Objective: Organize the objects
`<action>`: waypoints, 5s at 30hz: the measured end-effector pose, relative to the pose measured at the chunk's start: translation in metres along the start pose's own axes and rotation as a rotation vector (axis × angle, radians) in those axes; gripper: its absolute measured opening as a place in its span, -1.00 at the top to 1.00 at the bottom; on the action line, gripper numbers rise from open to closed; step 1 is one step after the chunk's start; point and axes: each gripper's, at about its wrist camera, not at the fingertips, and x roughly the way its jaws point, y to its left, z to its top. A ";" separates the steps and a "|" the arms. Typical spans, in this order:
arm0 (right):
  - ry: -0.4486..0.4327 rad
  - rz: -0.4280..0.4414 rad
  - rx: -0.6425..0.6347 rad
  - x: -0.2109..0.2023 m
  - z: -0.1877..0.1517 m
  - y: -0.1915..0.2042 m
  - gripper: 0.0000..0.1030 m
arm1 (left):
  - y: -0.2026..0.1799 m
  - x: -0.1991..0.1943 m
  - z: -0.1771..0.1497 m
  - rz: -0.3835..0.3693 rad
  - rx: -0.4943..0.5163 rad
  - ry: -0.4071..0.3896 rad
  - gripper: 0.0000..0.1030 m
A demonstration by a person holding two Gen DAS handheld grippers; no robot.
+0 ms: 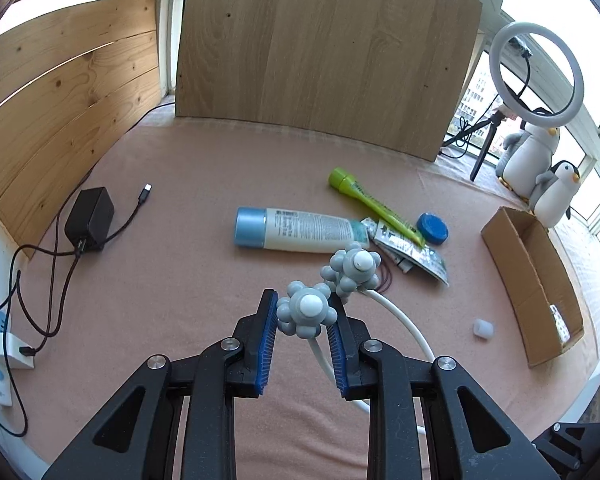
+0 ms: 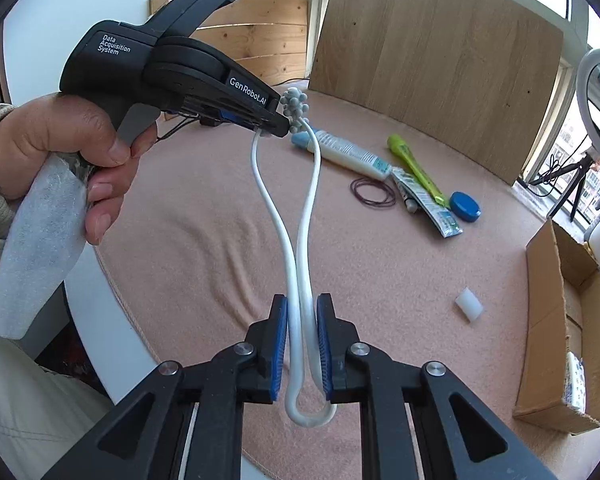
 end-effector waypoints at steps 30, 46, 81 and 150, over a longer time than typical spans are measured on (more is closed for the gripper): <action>-0.067 -0.235 0.185 -0.051 -0.023 -0.097 0.77 | -0.193 0.033 0.069 -0.210 0.274 -0.006 0.50; -0.049 -0.401 0.347 -0.065 -0.055 -0.191 0.77 | -0.345 0.105 0.084 -0.318 0.415 0.043 0.50; -0.024 -0.379 0.331 -0.032 -0.022 -0.185 0.48 | -0.130 0.053 0.048 -0.109 0.135 0.022 -0.72; 0.084 -0.204 0.411 0.057 -0.040 -0.114 0.83 | -0.041 0.040 -0.077 -0.008 0.099 0.087 0.94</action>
